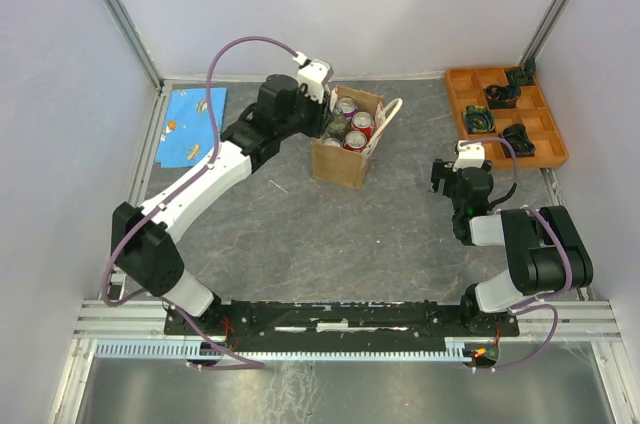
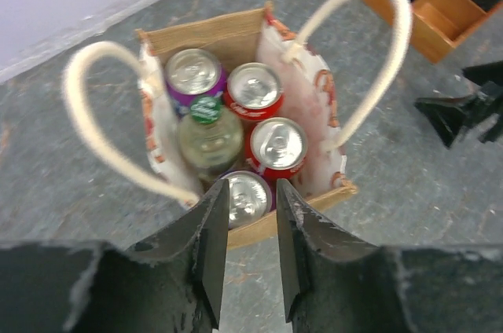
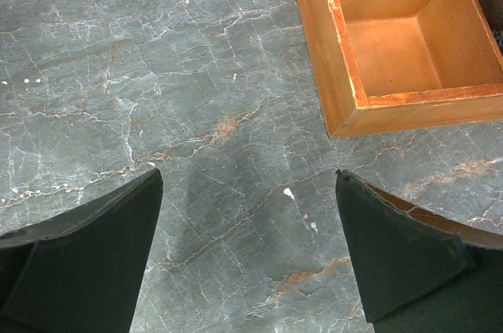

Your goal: Take the beverage out of the canvas bag

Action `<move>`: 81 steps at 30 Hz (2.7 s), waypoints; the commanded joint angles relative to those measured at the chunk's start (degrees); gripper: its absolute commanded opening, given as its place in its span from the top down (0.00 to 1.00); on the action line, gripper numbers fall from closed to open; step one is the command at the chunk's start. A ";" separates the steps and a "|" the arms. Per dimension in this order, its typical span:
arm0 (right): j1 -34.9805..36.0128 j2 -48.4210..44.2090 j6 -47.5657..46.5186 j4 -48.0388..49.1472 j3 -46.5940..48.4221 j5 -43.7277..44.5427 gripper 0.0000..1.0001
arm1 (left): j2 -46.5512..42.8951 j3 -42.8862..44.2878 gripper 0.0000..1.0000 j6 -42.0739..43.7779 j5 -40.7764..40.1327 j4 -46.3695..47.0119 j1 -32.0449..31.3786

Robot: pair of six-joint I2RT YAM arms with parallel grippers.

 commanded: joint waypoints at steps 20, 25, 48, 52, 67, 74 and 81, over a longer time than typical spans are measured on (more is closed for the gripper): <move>-0.28 0.08 -0.81 1.45 1.78 -0.26 0.01 | 22.07 20.63 0.40 2.38 -6.04 -15.27 -2.91; -0.29 0.09 -0.82 1.39 1.78 -0.31 0.01 | 21.47 17.40 0.28 2.18 -7.51 -15.32 -2.91; -0.24 0.04 -0.79 1.45 1.78 -0.27 0.01 | 29.11 21.51 0.22 2.49 -8.37 -27.29 -2.91; -0.27 0.04 -0.81 1.45 1.78 -0.26 0.01 | 30.23 23.81 0.24 1.52 -9.24 -31.05 -2.91; -0.28 0.04 -0.82 1.45 1.78 -0.26 0.01 | 30.74 27.54 0.25 0.89 -11.08 -41.77 -2.83; -0.28 0.03 -0.81 1.45 1.76 -0.27 0.01 | 35.30 30.35 0.25 1.53 -9.47 -44.97 -2.87; -0.26 0.09 -0.81 1.45 1.77 -0.26 0.01 | 38.40 31.61 0.26 2.57 -9.68 -49.73 -2.83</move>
